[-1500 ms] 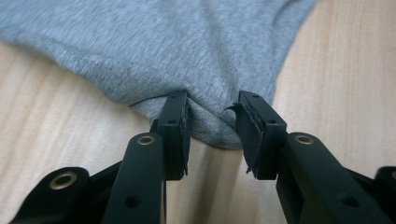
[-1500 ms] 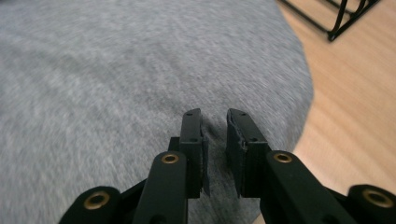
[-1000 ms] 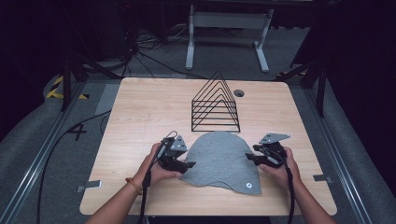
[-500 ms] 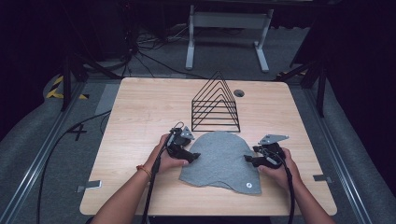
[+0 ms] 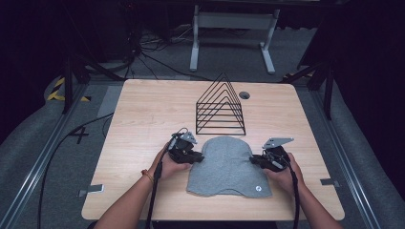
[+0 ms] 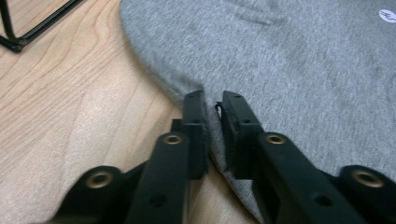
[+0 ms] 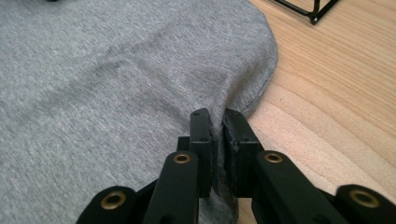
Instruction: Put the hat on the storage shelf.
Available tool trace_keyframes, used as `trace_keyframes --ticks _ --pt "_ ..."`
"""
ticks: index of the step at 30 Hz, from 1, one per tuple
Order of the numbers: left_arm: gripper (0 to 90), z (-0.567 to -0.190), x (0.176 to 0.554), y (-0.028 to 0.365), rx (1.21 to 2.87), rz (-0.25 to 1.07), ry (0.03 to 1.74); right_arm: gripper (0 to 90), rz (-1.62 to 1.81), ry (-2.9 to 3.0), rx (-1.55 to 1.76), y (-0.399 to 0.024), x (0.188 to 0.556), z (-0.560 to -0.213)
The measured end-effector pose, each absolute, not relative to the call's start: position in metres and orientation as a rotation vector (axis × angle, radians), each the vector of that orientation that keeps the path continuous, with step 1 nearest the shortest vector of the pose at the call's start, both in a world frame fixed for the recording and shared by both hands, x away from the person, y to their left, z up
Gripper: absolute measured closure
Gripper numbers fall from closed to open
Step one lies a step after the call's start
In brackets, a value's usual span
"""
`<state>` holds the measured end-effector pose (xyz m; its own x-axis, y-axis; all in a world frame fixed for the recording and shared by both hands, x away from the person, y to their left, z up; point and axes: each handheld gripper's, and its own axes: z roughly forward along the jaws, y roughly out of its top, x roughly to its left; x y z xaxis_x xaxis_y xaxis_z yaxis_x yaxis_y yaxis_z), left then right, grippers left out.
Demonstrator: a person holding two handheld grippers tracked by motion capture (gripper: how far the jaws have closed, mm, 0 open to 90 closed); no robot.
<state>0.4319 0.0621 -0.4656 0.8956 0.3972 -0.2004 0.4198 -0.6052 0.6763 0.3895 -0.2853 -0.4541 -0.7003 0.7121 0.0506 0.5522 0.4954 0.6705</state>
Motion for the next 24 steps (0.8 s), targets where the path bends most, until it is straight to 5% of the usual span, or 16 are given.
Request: trace_keyframes --ticks 24 --pt "87.9 -0.369 0.399 0.067 2.189 0.3 0.325 85.0 1.183 2.363 0.862 -0.291 0.364 -0.381"
